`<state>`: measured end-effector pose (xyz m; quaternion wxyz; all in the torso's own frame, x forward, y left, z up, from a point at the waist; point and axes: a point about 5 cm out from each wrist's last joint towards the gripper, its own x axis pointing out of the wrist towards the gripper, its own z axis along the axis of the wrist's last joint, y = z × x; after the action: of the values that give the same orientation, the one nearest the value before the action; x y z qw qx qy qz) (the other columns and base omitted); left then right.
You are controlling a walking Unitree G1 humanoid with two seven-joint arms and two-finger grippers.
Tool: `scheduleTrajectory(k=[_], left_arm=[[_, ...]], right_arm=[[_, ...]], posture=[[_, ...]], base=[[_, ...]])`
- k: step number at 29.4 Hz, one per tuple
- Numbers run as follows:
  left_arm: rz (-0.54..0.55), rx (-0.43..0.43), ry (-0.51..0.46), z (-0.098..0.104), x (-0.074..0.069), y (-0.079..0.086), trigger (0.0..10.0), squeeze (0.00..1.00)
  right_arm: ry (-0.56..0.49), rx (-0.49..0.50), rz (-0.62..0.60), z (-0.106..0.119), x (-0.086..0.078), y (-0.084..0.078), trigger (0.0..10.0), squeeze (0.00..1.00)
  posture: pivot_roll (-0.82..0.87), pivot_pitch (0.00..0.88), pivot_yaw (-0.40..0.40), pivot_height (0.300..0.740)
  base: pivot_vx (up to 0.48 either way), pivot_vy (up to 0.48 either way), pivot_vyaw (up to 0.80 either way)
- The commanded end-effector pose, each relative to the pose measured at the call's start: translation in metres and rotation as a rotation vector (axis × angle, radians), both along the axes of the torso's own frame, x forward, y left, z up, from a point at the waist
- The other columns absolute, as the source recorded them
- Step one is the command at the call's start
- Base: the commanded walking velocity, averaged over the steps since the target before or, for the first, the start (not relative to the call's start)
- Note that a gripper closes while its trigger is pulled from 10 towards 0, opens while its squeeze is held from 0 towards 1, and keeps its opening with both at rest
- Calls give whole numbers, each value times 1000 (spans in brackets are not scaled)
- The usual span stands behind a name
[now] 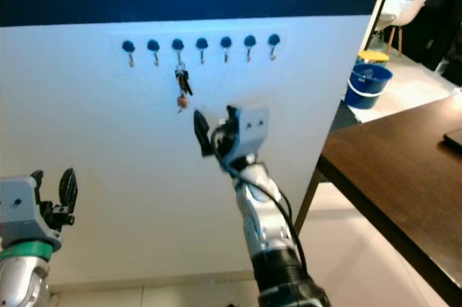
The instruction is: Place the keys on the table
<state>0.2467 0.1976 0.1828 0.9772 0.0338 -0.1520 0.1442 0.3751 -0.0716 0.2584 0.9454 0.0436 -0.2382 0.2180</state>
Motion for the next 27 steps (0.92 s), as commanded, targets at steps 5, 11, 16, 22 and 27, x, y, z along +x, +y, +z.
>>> scheduleTrajectory(k=[5, 11, 16, 22, 27], left_arm=[[-39, -4, -27, 3, -6, -4, 10000, 0], [-74, -20, -54, 5, -17, -7, 10000, 0], [-52, -19, -48, 4, -22, -4, 10000, 0], [-45, -22, -47, 4, -25, -4, 10000, 0], [-44, -27, -50, 4, -27, -4, 10000, 0]], right_arm=[[-24, -27, 16, 15, 9, 17, 10000, 1000], [-54, -43, 34, 32, 16, 29, 10000, 1000], [-51, -62, 49, 36, 18, 37, 10000, 1000], [-50, -82, 70, 36, 19, 44, 10000, 1000], [-61, -105, 82, 35, 18, 48, 10000, 0]], posture=[[-113, 112, 89, 740], [-91, 132, 70, 740], [-85, 135, 59, 740], [-85, 135, 56, 740], [-88, 133, 54, 740]], base=[[0, 0, 0], [0, 0, 0], [0, 0, 0], [0, 0, 0], [0, 0, 0]])
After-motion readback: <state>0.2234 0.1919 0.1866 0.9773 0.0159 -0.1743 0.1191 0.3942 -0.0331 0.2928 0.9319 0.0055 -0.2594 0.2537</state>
